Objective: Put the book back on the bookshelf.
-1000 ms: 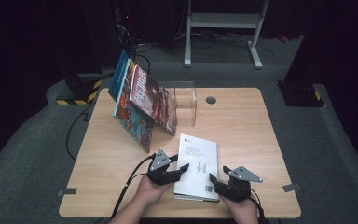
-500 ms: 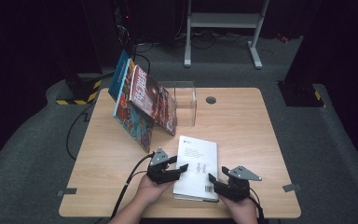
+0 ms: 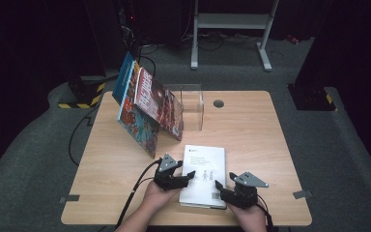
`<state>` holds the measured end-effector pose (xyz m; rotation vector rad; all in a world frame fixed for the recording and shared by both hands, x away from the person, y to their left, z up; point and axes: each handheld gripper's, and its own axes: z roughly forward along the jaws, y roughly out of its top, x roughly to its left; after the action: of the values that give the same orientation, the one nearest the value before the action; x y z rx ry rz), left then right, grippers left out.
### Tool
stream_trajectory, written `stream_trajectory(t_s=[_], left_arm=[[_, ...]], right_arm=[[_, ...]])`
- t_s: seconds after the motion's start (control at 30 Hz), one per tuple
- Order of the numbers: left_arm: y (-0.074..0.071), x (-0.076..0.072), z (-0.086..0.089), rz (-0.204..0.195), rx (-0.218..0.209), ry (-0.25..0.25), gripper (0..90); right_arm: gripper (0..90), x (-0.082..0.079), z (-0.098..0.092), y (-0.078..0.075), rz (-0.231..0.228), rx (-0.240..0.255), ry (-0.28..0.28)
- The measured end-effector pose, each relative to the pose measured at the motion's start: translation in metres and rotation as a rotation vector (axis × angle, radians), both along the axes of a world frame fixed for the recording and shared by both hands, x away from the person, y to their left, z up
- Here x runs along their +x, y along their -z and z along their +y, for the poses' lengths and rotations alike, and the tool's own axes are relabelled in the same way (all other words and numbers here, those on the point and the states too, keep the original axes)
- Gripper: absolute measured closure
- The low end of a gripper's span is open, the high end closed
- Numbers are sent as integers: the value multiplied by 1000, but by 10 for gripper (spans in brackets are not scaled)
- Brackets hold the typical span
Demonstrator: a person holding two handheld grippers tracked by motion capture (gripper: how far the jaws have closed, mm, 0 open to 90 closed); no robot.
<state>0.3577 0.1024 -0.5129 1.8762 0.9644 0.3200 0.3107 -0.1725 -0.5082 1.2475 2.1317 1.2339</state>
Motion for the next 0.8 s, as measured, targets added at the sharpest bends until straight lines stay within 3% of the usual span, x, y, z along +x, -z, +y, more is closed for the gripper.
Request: stream_trajectory(t_s=[0.23,0.5,0.57,0.8], left_arm=[[4,14,-4,30,-17,5,237],[6,18,-5,52,-31,6,198],[7,19,-4,87,-50,26,195],[7,5,-3,96,-49,54,198]], right_arm=[[308,10,3,-1,30,0,-14],[263,23,7,2,58,36,-27],[241,24,9,4,51,42,-22],[241,17,6,6,62,69,-27]])
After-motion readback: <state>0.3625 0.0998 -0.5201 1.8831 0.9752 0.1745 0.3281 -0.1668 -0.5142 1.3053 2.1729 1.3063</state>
